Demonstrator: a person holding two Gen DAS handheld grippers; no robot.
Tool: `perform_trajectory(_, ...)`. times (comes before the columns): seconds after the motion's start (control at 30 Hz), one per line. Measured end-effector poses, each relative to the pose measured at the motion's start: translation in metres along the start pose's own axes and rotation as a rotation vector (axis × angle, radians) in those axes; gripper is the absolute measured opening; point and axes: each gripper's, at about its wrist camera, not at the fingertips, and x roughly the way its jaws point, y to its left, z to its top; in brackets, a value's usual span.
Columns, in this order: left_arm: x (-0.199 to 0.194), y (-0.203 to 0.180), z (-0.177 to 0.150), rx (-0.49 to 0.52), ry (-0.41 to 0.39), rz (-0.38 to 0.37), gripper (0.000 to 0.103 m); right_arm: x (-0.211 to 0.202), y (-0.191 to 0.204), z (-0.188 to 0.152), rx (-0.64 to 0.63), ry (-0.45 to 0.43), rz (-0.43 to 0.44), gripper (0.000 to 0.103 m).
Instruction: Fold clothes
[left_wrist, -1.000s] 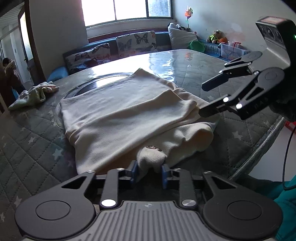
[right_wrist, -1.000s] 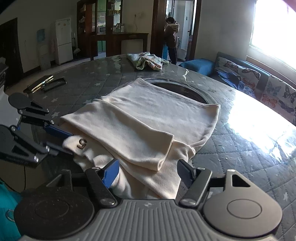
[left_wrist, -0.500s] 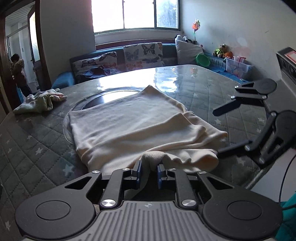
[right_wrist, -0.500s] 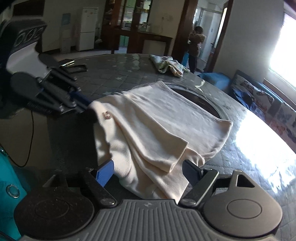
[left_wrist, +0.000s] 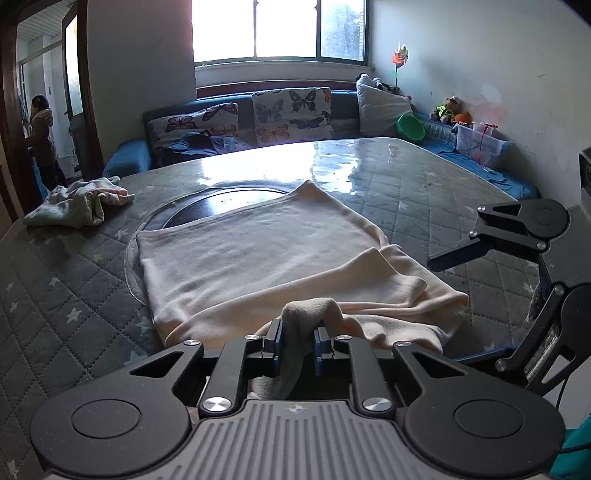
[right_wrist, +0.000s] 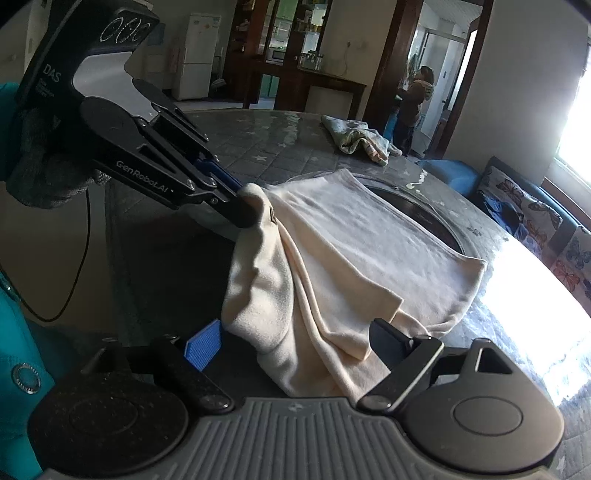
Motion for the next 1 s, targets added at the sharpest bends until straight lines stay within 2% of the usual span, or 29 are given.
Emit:
perform_trajectory(0.37, 0.004, 0.006, 0.005, -0.017, 0.005, -0.010, 0.018, 0.006, 0.011, -0.003, -0.076, -0.002, 0.002, 0.087)
perform_trajectory(0.47, 0.004, 0.008, 0.006, -0.031, 0.004, -0.014, 0.018, 0.013, 0.012, -0.003, -0.083, 0.000, -0.002, 0.077)
perform_trajectory(0.57, 0.001, 0.009, 0.004, -0.036, 0.002, -0.020, 0.019, 0.018, 0.006, 0.000, -0.036, 0.002, 0.011, 0.060)
perform_trajectory(0.6, 0.000, 0.009, 0.003, -0.035, 0.002, -0.021, 0.021, 0.019, 0.003, 0.001, -0.014, 0.002, 0.019, 0.047)
perform_trajectory(0.7, -0.007, 0.011, -0.003, -0.023, -0.009, -0.029, 0.027, 0.018, -0.011, 0.005, 0.084, -0.006, 0.044, 0.030)
perform_trajectory(0.77, -0.013, 0.011, -0.009, -0.009, -0.019, -0.035, 0.035, 0.016, -0.018, 0.008, 0.133, -0.013, 0.046, 0.020)
perform_trajectory(0.83, -0.020, 0.010, -0.016, 0.021, -0.030, -0.014, 0.051, 0.014, -0.029, 0.011, 0.206, -0.022, 0.062, 0.016)
perform_trajectory(1.0, -0.026, 0.008, -0.033, 0.074, -0.031, 0.044, 0.057, 0.015, -0.045, 0.016, 0.290, -0.031, 0.079, 0.009)
